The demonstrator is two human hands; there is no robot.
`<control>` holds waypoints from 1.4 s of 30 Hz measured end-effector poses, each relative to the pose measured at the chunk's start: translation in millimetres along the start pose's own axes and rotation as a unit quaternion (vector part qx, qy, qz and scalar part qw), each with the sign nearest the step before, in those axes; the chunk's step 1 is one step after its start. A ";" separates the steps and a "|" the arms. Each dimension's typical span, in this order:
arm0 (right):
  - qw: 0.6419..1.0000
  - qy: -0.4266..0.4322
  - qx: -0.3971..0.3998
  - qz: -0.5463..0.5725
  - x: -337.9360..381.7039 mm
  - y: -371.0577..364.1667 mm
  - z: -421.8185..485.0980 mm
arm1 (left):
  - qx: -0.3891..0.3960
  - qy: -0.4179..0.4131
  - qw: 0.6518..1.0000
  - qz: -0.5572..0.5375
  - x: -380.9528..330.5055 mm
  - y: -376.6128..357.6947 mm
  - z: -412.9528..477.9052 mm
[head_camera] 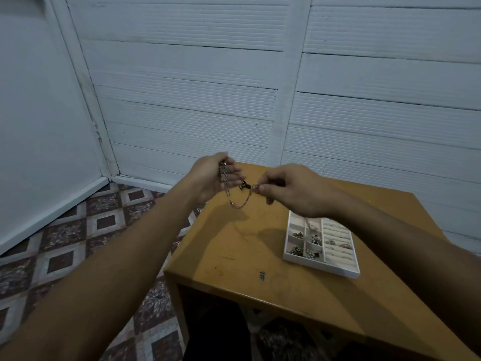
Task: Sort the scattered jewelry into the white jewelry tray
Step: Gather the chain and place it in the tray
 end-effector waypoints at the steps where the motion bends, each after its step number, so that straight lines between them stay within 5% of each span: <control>1: 1.000 0.007 -0.006 -0.021 5.4 6.5 6.4 | 0.030 0.014 0.999 0.022 10.4 -13.4 -3.2; 5: 0.993 0.005 -0.028 -0.113 5.3 28.7 30.7 | 0.141 0.070 0.987 0.039 48.3 -57.0 -16.6; 12: 0.988 -0.029 -0.017 -0.151 -23.3 34.9 40.7 | 0.216 0.090 0.972 -0.031 58.8 -76.1 -30.6; 27: 0.968 -0.078 -0.045 -0.235 -65.1 59.7 34.8 | 0.180 0.101 0.975 -0.080 70.5 -47.4 -37.1; 32: 0.971 -0.058 -0.089 -0.215 -48.7 61.4 32.2 | 0.084 0.105 0.980 -0.149 77.3 -45.3 -26.2; 42: 0.979 0.015 -0.026 -0.204 3.4 -4.7 -1.5 | 0.052 0.085 0.916 -0.389 57.5 -52.9 -2.0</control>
Point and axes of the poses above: each hand's wrist, its own z-axis towards the middle knuckle, its own y-axis out of the back of the hand, x = y × z, the point moved 9 cm from there along z, towards the middle knuckle, and after that the axes turned 6 degrees about y, right-handed, at the moved point
